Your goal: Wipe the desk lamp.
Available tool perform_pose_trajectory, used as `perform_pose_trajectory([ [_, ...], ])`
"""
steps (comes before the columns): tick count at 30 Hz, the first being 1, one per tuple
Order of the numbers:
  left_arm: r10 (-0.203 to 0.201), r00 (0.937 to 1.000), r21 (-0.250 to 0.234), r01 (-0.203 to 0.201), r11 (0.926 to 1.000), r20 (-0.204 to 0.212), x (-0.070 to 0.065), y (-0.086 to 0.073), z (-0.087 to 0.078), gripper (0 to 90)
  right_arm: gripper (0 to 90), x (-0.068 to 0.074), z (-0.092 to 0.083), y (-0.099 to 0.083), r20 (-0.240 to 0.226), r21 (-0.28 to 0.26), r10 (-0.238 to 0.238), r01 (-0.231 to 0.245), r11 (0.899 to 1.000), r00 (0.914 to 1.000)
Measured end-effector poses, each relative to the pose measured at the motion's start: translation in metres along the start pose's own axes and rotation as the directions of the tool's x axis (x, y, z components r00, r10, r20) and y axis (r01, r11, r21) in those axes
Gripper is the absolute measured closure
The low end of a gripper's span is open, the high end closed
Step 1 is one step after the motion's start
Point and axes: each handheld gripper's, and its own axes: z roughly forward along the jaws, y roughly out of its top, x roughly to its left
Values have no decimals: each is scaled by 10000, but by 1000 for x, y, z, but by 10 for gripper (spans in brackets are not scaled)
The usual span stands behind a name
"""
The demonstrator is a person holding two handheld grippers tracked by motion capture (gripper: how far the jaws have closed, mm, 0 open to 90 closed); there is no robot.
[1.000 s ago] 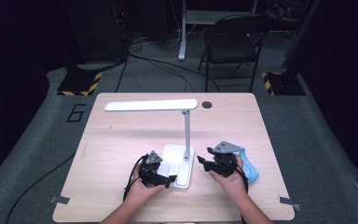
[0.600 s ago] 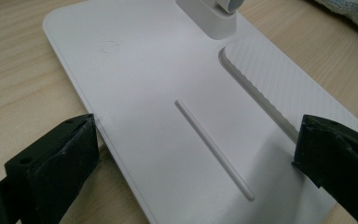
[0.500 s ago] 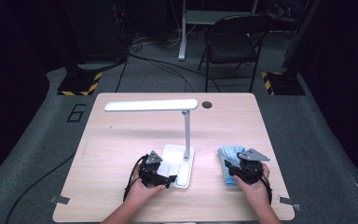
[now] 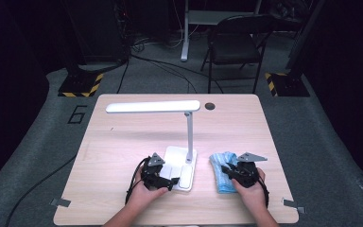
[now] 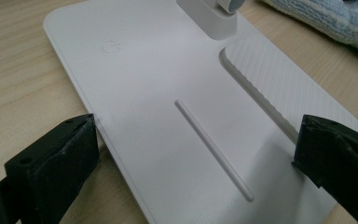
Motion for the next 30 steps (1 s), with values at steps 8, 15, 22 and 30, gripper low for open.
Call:
perform_pose_trajectory([
  [8,-8,10000,3,8,10000,-5,0,0,0,0,745,27,4,13,-487,-746,-280,244,9969,9984],
  [15,-207,9998,-61,207,9998,28,-2,-1,0,0,717,43,16,10,-1216,-468,291,-350,9983,9922],
  [22,-108,9999,-11,108,9999,-44,-2,0,0,0,550,59,29,7,-1124,131,-948,969,9952,9891],
  [30,-221,9995,-92,219,9997,-205,-4,-1,0,0,684,65,29,5,-1109,429,-1105,1158,9923,9877],
])
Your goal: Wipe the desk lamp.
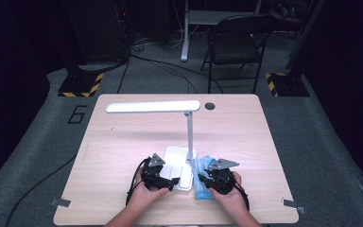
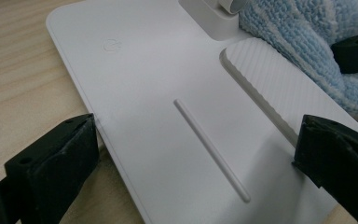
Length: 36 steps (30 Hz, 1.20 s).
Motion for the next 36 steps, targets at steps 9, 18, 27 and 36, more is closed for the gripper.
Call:
perform_pose_trajectory([
  [9,-238,9993,-72,236,9997,-286,-1,2,2,0,714,9,8,1,-217,-12,62,-62,10000,9997],
  [18,-770,9938,-214,756,9969,-796,6,6,6,0,706,2,22,11,8,-288,387,-386,9988,9993],
  [27,-1228,9841,-418,1183,9921,-1283,11,10,9,0,700,-8,37,27,364,-272,216,-206,9994,9991],
  [36,-1272,9823,-444,1222,9915,-1375,10,10,9,0,717,-7,40,30,707,-359,509,-484,9982,9962],
])
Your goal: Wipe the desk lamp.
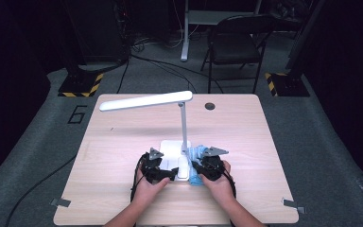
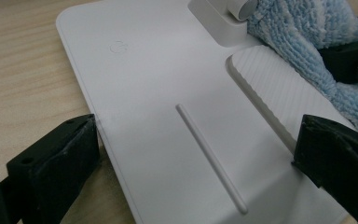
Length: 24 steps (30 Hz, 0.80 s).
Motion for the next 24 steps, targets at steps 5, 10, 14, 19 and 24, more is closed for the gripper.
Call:
perform_pose_trajectory([
  [5,-56,9999,-27,56,10000,-92,-1,0,0,2,725,8,-7,-7,-113,-12,27,-27,10000,9999],
  [10,-72,10000,-88,71,9999,-48,0,-1,-1,26,726,16,-20,-18,-825,174,118,-104,9998,9965],
  [14,-42,10000,-102,42,9999,-8,0,-1,-1,37,718,24,-26,-25,-906,150,-102,117,9998,9958],
  [19,-102,9999,-118,101,9999,-28,0,-1,-1,38,713,22,-23,-24,-855,111,-132,141,9998,9962],
  [24,-111,9999,-133,111,9998,-31,0,-1,-1,38,710,14,-16,-18,-602,45,-208,211,9998,9980],
])
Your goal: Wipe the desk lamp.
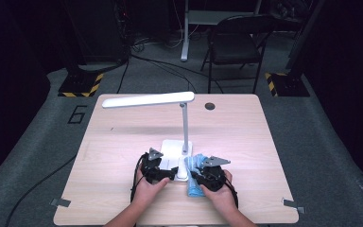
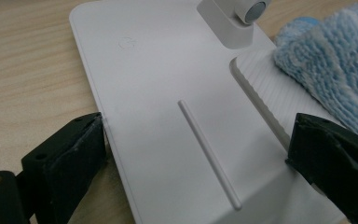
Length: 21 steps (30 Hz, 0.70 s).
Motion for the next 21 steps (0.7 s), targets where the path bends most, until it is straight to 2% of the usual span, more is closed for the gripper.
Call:
perform_pose_trajectory([
  [6,-40,10000,-5,40,10000,-9,0,0,0,37,705,-15,13,12,466,-212,323,-313,9993,9984],
  [9,-41,10000,-1,41,10000,-33,0,0,0,36,699,-19,17,17,603,-225,659,-646,9977,9960],
  [11,2,10000,6,-2,10000,-40,0,0,0,35,693,-21,20,20,722,-203,577,-564,9982,9957],
  [12,-19,10000,16,19,10000,-35,0,0,0,35,691,-21,21,21,777,-228,688,-672,9975,9946],
  [21,-71,10000,39,71,10000,-47,0,0,0,35,701,-20,20,21,742,-199,610,-596,9980,9954],
])
